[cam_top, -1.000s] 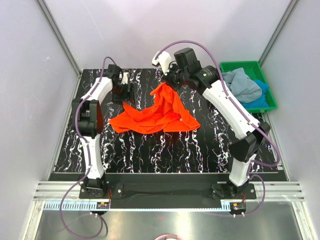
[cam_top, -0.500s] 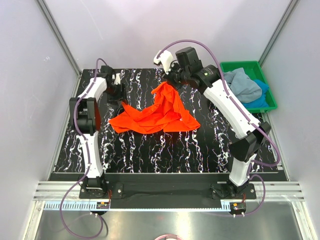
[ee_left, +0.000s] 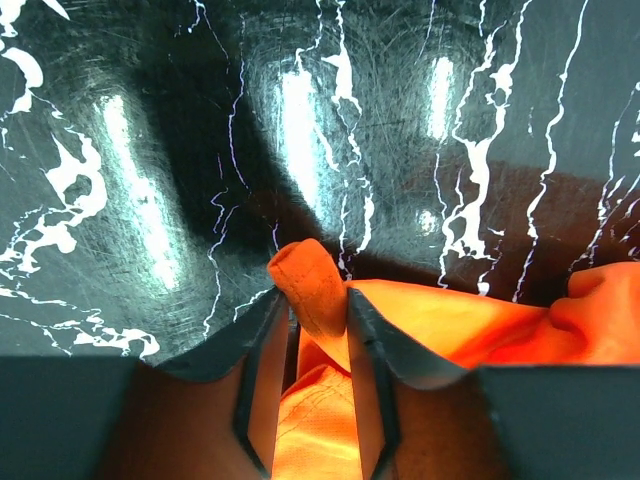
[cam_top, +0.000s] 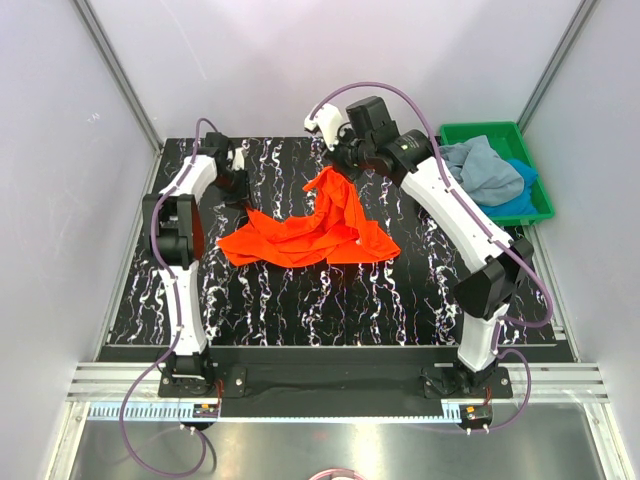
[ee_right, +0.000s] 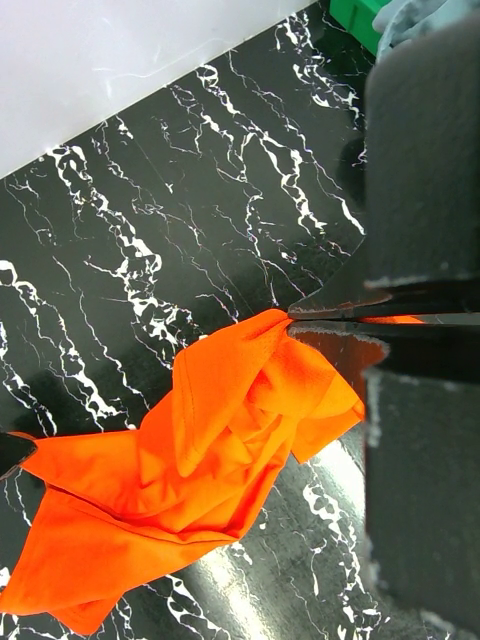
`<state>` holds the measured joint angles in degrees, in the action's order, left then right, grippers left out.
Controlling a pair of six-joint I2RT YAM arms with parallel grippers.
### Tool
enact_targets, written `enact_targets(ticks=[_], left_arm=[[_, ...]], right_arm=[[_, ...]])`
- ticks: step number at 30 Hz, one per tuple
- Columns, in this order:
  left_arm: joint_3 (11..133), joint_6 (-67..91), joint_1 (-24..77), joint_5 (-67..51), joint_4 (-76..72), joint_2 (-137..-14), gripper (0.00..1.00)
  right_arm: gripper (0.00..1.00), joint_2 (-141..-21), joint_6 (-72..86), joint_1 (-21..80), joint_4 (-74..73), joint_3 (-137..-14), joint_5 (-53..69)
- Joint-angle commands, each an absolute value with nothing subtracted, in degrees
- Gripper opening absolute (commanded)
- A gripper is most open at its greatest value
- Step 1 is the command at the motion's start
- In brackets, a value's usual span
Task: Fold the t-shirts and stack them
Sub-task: Flatten the tshirt out
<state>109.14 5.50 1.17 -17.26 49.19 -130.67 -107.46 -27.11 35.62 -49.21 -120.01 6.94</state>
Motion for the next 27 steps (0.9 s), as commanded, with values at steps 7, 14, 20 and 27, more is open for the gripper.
enact_targets(ticks=[7,14,20,27], left_arm=[[110.2,5.4,0.7,-17.5,47.6,-127.4,0.00],[111.7,3.5,0.4,-13.5,49.1,-122.0,0.00],[116.2,3.7,0.1,-11.7,48.2,-114.8,0.00],[127.1,2.6,0.0,-9.4,47.9,-116.4,0.00]], right_arm=[[0.00,-107.3,-26.6,35.2,-47.9,-122.4,6.2],[0.00,-107.9,-24.5,33.5,-45.9,-121.4,2.7],[0.00,-112.4,-18.6,25.8,-41.0,-123.9,-2.7],[0.00,-116.9,-17.1,20.6,-40.6,-126.6,-1.8]])
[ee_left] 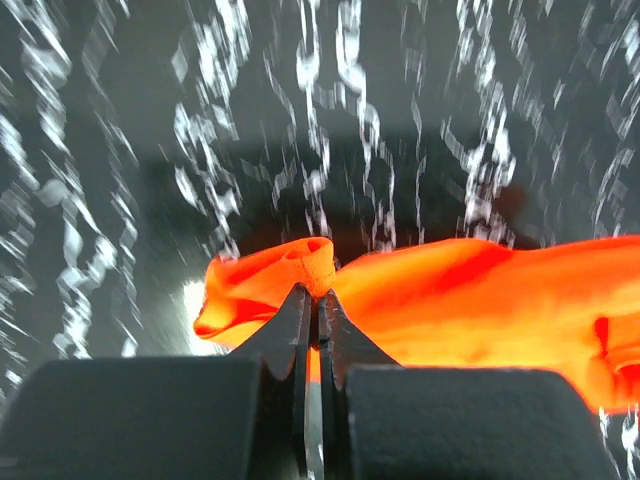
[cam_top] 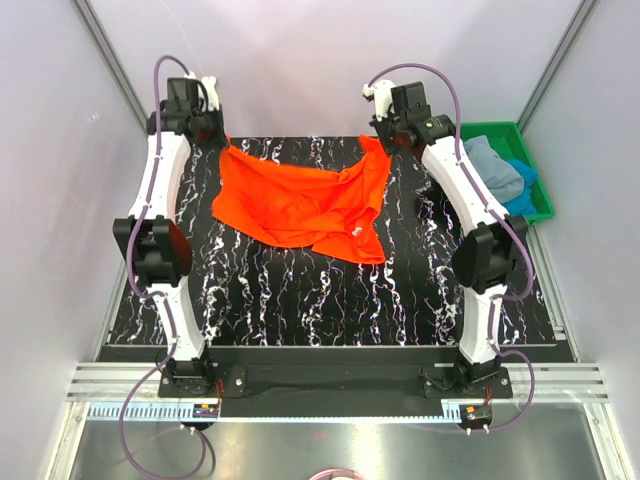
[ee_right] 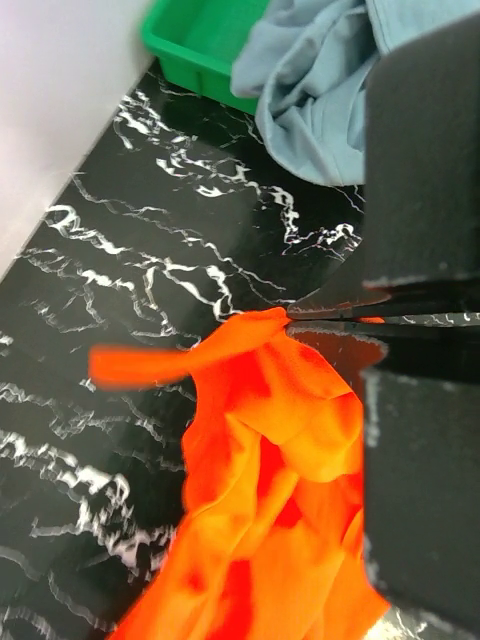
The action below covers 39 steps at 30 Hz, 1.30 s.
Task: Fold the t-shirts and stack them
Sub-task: Flatten the tshirt out
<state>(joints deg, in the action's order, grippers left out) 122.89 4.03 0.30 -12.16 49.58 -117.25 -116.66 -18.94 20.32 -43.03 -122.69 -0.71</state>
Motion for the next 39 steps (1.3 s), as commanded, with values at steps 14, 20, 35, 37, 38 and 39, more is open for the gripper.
enact_targets(ticks=[14,20,35,37,38,39], left_arm=[[120.9,2.7,0.8,-16.4,51.8,-99.8,0.00],[117.3,3.0,0.9,-18.5,52.7,-89.9,0.00],[109.2,2.0,1.0,-10.8,43.2,-71.2,0.00],[114.1,0.4,1.0,-10.1,43.6,-74.1,0.00],[114.7,0.4,0.9,-9.7,42.6,-76.4,0.00],[116.2,-1.6,1.0,-9.5,42.4,-77.8,0.00]], right_arm=[[0.00,-98.2,-14.8,19.6,-38.1,-122.7,-1.8],[0.00,-82.4,-12.8,19.6,-37.3,-113.5,-1.2],[0.00,-65.7,-13.6,16.6,-32.2,-104.1,1.5],[0.00,-69.3,-14.0,16.7,-30.5,-107.6,2.0],[0.00,-70.6,-14.0,16.7,-30.0,-108.7,2.4],[0.00,-71.7,-14.1,16.7,-29.1,-109.3,2.2]])
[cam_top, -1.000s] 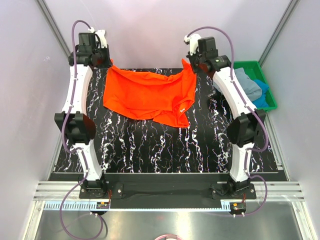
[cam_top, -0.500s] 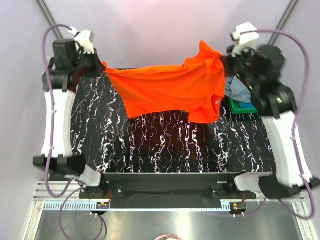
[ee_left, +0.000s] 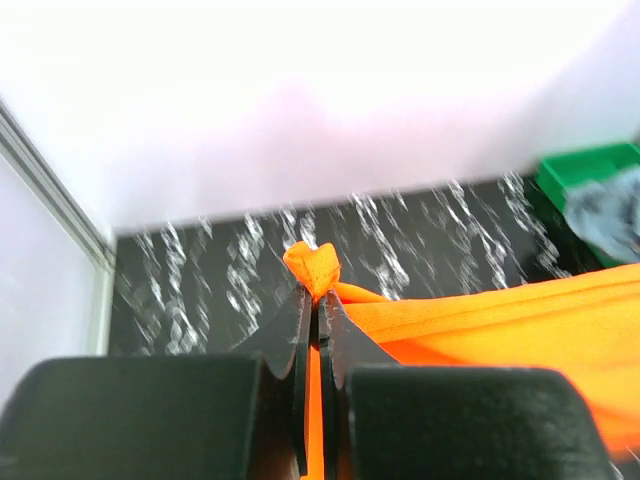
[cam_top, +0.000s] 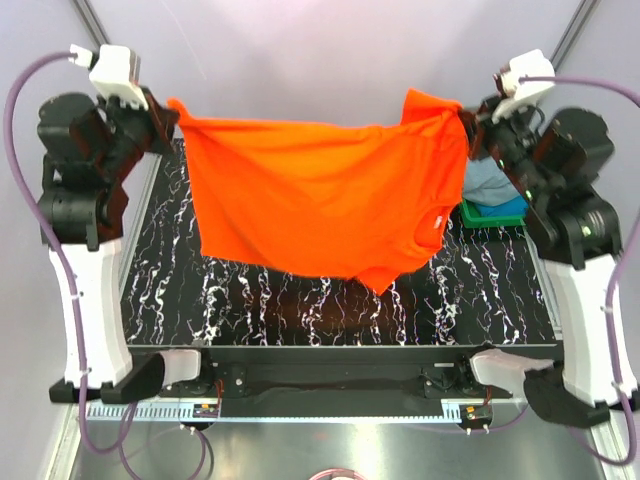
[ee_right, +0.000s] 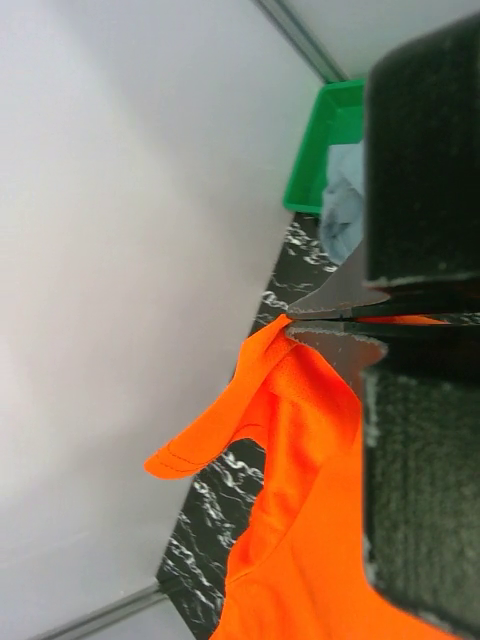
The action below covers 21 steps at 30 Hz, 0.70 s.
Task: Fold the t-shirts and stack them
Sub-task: Flatten the tshirt out
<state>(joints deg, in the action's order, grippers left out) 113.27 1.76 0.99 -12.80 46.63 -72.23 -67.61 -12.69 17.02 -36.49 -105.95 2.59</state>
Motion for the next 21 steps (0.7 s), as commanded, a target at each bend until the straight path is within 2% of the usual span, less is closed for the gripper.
enact_targets(ticks=[1,7,14,18,21], left_arm=[[117.0,-2.0,0.9,-8.7,42.5,-79.2,0.00],[119.9,-4.4,0.9,-6.1,45.6,-95.2,0.00],[118.1,-4.8,0.8,-4.6,44.9,-108.3,0.00],[123.3,-4.2,0.8,-4.3,46.1,-119.1,0.00],[125.2,-4.8,1.7,-4.6,45.0,-122.8,0.00]], right_arm=[[0.00,-73.6,-14.3,16.7,-26.7,-109.0,1.8],[0.00,-85.6,-14.4,14.7,-17.8,-107.7,2.2],[0.00,-101.2,-11.7,10.6,-15.7,-108.7,5.8],[0.00,-111.4,-13.3,9.3,-15.9,-111.1,8.1],[0.00,-117.4,-13.5,9.1,-17.7,-112.8,10.0]])
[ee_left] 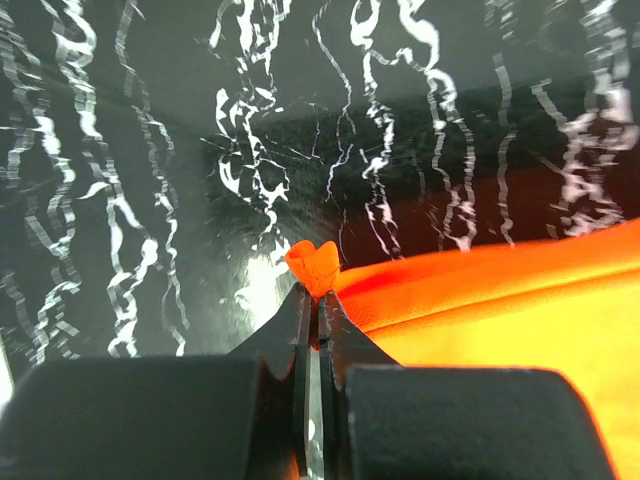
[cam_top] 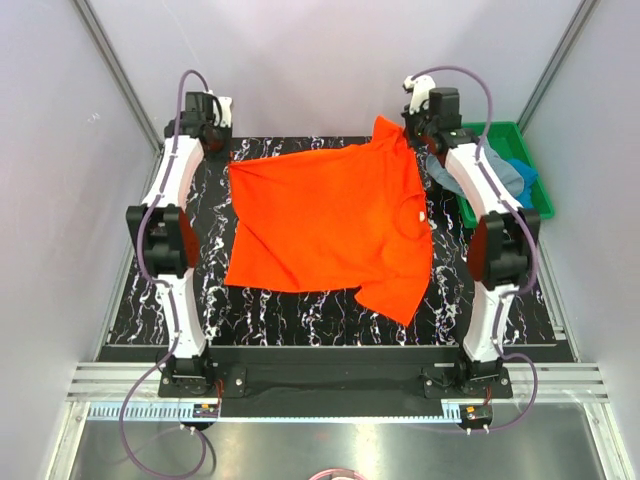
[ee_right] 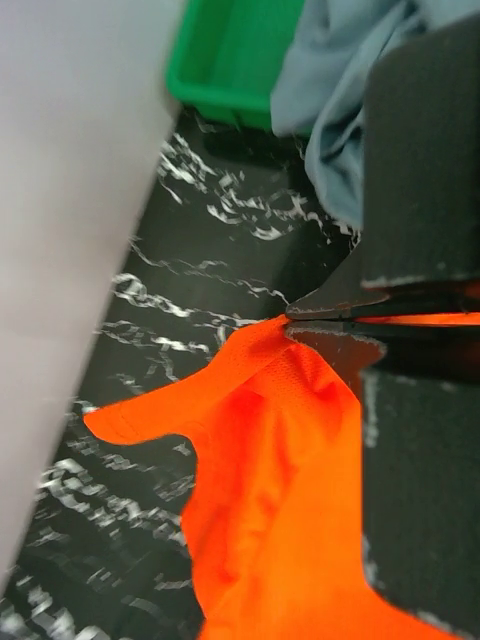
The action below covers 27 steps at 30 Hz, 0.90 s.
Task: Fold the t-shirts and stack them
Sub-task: Flatten the tshirt out
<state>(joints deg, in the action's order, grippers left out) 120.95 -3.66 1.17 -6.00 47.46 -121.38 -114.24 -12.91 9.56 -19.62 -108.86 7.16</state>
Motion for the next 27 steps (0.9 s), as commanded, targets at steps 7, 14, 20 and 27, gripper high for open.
enact_targets(ticks=[7,14,20,27], left_arm=[[128.7,-6.4,3.9,-5.7,46.3,-130.7,0.01],[128.7,-6.0,5.3,-4.5,40.2,-130.8,0.02],[131.6,-5.7,6.1,-4.4,38.9,-127.8,0.00],[124.2,-4.9,6.0,-6.1,40.0,-113.4,0.00]], right_arm=[[0.00,-125.6,-14.1,9.0,-20.3,-115.0,11.3],[0.00,-126.0,-13.5,8.2,-19.2,-114.3,9.6],[0.00,-122.0,-11.6,7.5,-19.4,-118.3,9.2],[0.00,-109.1,-9.5,7.4,-22.0,-115.8,10.5]])
